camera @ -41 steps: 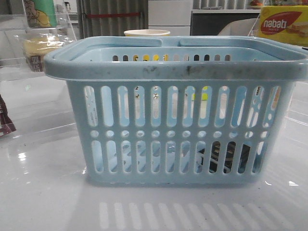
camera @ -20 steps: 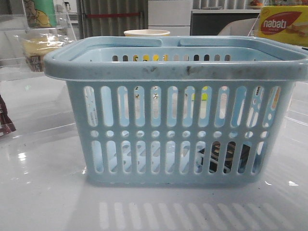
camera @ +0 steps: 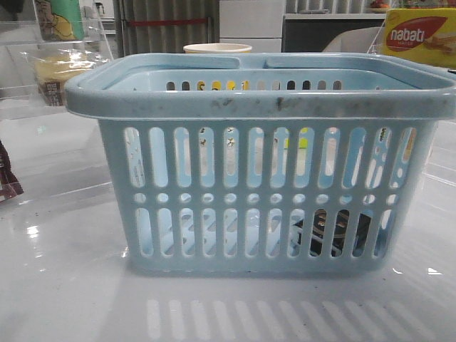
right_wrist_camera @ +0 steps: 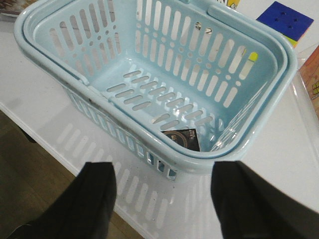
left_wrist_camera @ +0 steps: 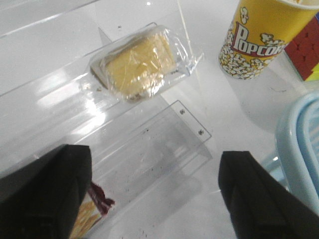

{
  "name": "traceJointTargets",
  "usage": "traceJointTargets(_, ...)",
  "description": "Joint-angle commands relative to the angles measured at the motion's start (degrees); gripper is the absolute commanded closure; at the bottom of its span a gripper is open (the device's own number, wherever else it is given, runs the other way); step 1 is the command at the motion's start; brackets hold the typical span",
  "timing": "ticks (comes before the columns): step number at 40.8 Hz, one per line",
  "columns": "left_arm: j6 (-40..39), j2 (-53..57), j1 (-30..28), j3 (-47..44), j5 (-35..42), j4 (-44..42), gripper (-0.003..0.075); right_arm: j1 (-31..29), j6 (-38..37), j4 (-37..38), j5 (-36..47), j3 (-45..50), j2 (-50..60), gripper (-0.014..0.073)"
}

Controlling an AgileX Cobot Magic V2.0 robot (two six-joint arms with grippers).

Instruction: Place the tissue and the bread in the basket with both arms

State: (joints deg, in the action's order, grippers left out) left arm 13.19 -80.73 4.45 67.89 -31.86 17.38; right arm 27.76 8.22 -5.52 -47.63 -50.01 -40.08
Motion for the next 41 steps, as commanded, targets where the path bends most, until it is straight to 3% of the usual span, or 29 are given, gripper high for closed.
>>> traceJointTargets(1,-0.37,-3.51,-0.15,6.57,4.08,1.78,0.0139,0.14,0.64,0.30,3.90,-1.39,0.10,0.0076)
traceJointTargets(13,-0.37,-17.53,-0.25,17.83,4.71,0.31,0.0139,0.14,0.64,0.30,3.85,-1.39,0.10,0.0075)
traceJointTargets(28,-0.37,-24.53,-0.82,21.08,6.44,-1.11,0.0148,0.14,0.64,0.30,3.85,-1.39,0.10,0.0075)
traceJointTargets(41,-0.37,-24.00,-0.82,21.08,5.42,-1.11,0.0407,0.14,0.64,0.30,3.85,-1.39,0.10,0.0075)
